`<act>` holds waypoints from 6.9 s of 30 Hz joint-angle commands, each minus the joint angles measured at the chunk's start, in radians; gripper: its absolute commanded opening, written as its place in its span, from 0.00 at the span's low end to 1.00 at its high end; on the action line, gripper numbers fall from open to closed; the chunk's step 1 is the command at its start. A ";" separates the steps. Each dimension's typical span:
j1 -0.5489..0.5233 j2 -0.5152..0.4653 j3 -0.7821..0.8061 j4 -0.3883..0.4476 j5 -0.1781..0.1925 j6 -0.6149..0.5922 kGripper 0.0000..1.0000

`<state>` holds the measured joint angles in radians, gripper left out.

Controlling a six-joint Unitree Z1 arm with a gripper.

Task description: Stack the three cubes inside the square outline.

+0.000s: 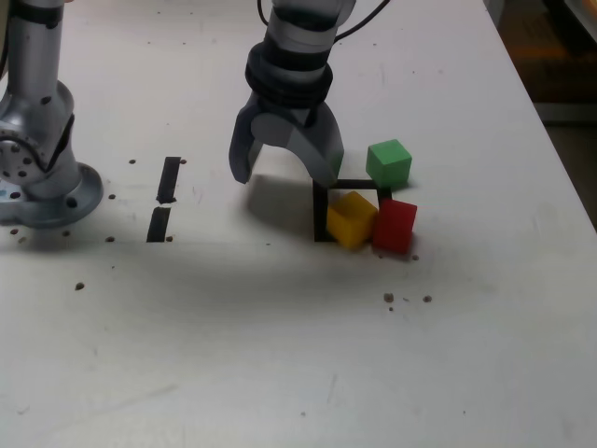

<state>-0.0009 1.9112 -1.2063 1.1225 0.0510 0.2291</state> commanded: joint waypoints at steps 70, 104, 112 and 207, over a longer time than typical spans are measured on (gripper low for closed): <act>-0.207 -0.175 -0.062 0.058 -0.044 -0.183 0.96; -0.234 0.130 -0.437 0.153 -0.055 0.053 0.94; -0.253 0.206 -0.493 0.140 -0.100 0.053 0.93; -0.046 0.138 -0.297 0.017 -0.159 -0.076 0.21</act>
<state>-0.0500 2.0448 -1.5057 1.1406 -0.1064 0.1529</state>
